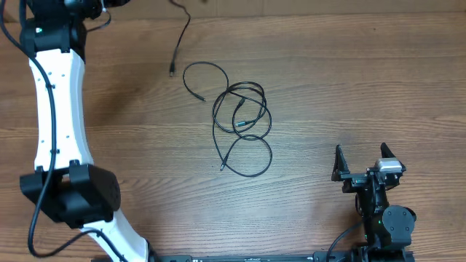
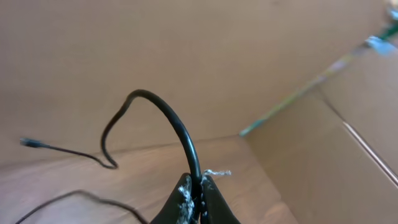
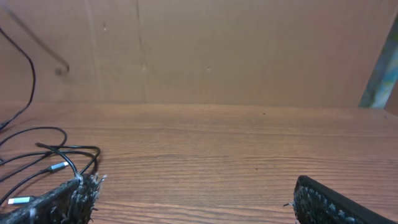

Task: Untangle cables
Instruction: 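Drag the held cable leftward and lay it on the table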

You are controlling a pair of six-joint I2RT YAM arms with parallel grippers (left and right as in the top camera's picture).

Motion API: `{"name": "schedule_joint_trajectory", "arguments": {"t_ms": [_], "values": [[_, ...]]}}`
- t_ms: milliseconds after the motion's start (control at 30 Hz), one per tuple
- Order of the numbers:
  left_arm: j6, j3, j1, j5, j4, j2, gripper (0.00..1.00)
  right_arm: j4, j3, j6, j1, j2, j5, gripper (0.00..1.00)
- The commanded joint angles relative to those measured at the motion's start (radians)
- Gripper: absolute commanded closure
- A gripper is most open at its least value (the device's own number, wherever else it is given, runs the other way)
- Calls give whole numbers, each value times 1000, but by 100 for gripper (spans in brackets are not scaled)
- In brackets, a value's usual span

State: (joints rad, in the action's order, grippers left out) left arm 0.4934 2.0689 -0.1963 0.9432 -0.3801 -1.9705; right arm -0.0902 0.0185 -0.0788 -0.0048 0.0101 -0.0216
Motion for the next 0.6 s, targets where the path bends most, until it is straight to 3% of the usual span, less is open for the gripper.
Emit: {"name": "schedule_joint_trajectory", "arguments": {"t_ms": [0,200,267,333,400,433,467,533,567], "values": [[-26,9,-88,-49,-7,-72,95,6,-10,3,5,-7,2,0],[-64,9,-233,-80,-24,-145,96,6,-10,3,5,-7,2,0],[-108,9,-277,-151,-60,-154,96,6,-10,3,5,-7,2,0],[-166,9,-329,-315,-133,-156,96,6,-10,3,5,-7,2,0],[-230,9,-367,-417,-176,-156,83,6,-10,3,5,-7,2,0],[-263,9,-383,-445,-194,-156,65,6,-10,3,5,-7,2,0],[-296,9,-397,-468,-211,-156,59,6,-10,3,5,-7,2,0],[-346,9,-423,-528,-248,-156,55,6,-10,3,5,-7,2,0],[-352,9,-433,-564,-267,-156,43,6,-10,3,5,-7,2,0]]}}
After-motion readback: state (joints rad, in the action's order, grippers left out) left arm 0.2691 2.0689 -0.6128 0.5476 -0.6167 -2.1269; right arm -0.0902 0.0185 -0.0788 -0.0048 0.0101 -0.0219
